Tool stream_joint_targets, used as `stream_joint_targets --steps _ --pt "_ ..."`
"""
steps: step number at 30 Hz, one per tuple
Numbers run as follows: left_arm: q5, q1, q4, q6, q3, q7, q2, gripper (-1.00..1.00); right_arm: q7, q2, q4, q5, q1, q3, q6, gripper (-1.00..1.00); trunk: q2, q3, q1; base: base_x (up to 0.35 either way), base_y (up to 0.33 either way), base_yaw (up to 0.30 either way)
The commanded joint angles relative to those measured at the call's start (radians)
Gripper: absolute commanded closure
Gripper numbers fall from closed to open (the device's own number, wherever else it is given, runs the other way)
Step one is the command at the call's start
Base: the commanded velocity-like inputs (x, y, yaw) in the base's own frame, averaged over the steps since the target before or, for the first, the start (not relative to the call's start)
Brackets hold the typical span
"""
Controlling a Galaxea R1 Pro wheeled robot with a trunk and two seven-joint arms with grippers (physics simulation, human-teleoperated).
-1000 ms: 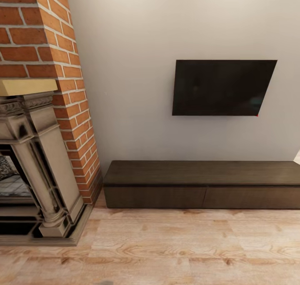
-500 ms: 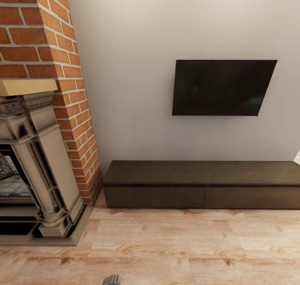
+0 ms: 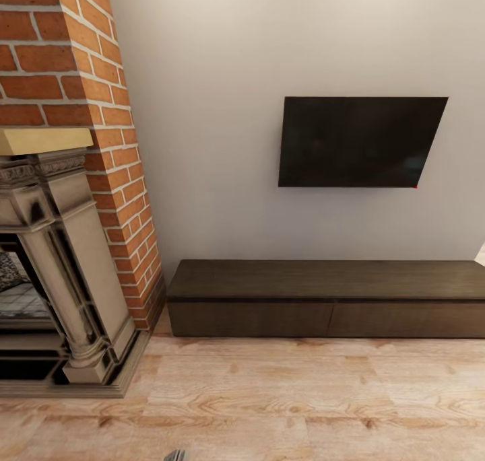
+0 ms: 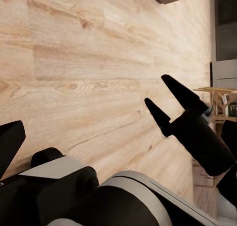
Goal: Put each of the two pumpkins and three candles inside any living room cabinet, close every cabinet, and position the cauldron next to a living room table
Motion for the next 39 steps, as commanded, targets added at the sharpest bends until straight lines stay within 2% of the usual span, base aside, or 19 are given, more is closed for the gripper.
stream_joint_targets --steps 1,5,9,13,17,20,23,31,35,37,39 --pt "0.005 -0.001 0.0 0.006 0.001 -0.001 0.0 -1.0 0.017 -0.002 -0.016 -0.028 -0.001 -0.004 0.007 -1.0 -0.001 -0.001 0.0 0.0 0.0 0.0" --pt "0.006 -0.001 0.001 -0.011 0.0 -0.002 -0.001 -1.0 0.025 -0.004 -0.11 -0.078 -0.002 -0.006 0.014 -1.0 -0.001 -0.001 0.0 0.0 0.0 0.0" --pt "0.007 -0.001 0.001 -0.021 -0.002 -0.003 -0.001 -1.0 0.024 -0.004 -0.155 -0.18 -0.012 -0.005 0.011 -1.0 -0.001 -0.001 0.0 0.0 0.0 0.0" --pt "0.006 -0.001 0.001 -0.022 -0.005 -0.003 -0.002 -1.0 0.044 -0.006 -0.168 -0.214 -0.017 -0.002 0.013 -1.0 -0.001 -0.001 0.0 0.0 0.0 0.0" --pt "0.008 -0.001 0.001 -0.026 -0.006 -0.003 -0.007 -1.0 0.131 -0.012 -0.179 -0.22 -0.018 0.002 0.058 -1.0 -0.001 -0.001 0.0 0.0 0.0 0.0" --pt "0.008 -0.001 0.001 -0.031 -0.006 -0.003 -0.005 -1.0 0.233 -0.013 -0.178 -0.215 -0.018 0.002 0.091 -1.0 -0.001 -0.001 0.0 0.0 0.0 0.0" --pt "0.009 -0.001 0.001 -0.033 -0.005 -0.003 -0.003 -1.0 0.277 -0.014 -0.173 -0.219 -0.019 -0.003 0.099 -1.0 -0.001 -0.001 0.0 0.0 0.0 0.0" --pt "0.009 -0.001 0.001 -0.033 -0.005 -0.003 -0.002 -1.0 0.295 -0.013 -0.172 -0.222 -0.019 -0.006 0.102 -1.0 -0.001 -0.001 0.0 0.0 0.0 0.0" --pt "0.028 -0.023 -0.022 -0.02 -0.009 0.015 -0.012 -1.0 0.274 -0.036 -0.154 -0.2 -0.039 -0.001 0.085 -1.0 -0.001 -0.001 0.0 0.0 0.0 0.0" --pt "0.029 -0.024 -0.028 -0.02 -0.009 0.013 -0.012 -1.0 0.274 -0.034 -0.158 -0.195 -0.035 -0.002 0.083 -1.0 -0.001 -0.001 0.0 0.0 0.0 0.0" --pt "0.04 -0.036 -0.024 -0.02 -0.009 0.001 -0.021 -1.0 0.274 -0.045 -0.148 -0.194 -0.039 -0.001 0.082 -1.0 -0.001 -0.001 0.0 0.0 0.0 0.0"
